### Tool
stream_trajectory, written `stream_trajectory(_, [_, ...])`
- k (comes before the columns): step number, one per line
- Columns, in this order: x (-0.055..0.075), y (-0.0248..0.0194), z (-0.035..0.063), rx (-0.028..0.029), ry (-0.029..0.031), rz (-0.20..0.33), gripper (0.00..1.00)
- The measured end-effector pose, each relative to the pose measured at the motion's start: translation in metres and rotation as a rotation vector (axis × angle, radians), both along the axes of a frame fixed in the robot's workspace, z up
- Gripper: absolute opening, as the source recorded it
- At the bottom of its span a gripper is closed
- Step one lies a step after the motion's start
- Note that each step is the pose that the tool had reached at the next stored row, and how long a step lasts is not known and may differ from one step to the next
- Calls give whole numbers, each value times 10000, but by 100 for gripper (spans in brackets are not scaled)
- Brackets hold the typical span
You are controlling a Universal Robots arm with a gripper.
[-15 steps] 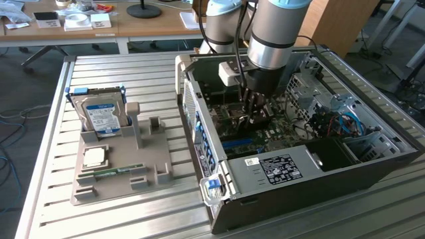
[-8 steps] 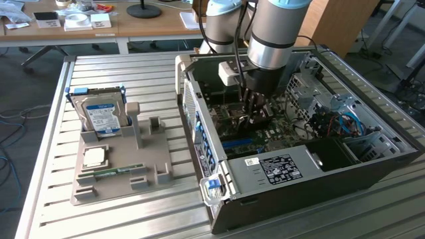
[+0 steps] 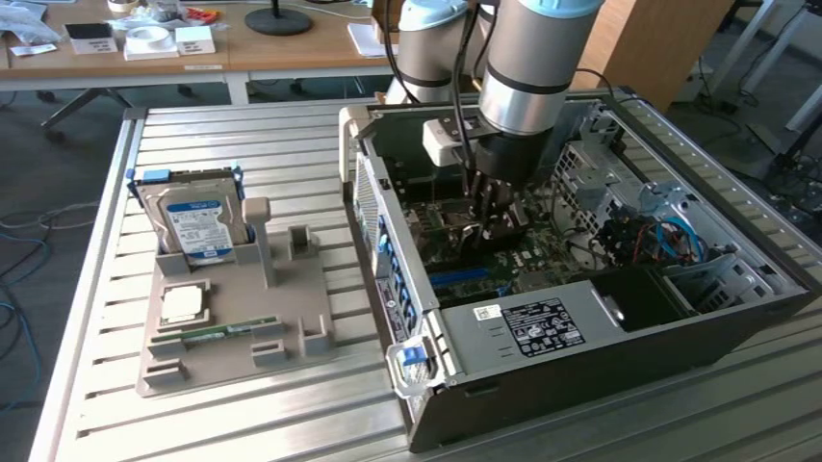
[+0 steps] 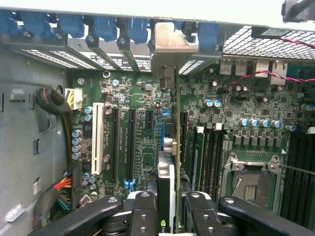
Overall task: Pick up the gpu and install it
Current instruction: 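Insert the gpu into the slot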
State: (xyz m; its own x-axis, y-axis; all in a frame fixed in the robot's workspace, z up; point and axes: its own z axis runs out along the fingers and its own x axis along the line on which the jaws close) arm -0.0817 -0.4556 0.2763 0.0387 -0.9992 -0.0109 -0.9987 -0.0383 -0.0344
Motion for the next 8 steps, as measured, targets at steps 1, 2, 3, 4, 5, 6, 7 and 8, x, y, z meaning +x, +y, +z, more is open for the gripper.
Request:
stream_trajectory(1, [0, 0, 0, 0, 0, -9, 27])
stream_trajectory(2, [0, 0, 0, 0, 0, -19, 27])
stream_trajectory(3, [0, -1, 0, 0, 0, -23, 27])
stream_trajectory(4, [0, -1, 0, -1, 0, -25, 27])
stream_trajectory(5, [0, -1, 0, 0, 0, -25, 27])
stream_trajectory(6, [-1, -1, -1, 1, -1, -24, 27])
stream_trajectory(7, [-2, -1, -1, 0, 0, -23, 27])
stream_trajectory(8, [-2, -1, -3, 2, -1, -23, 27])
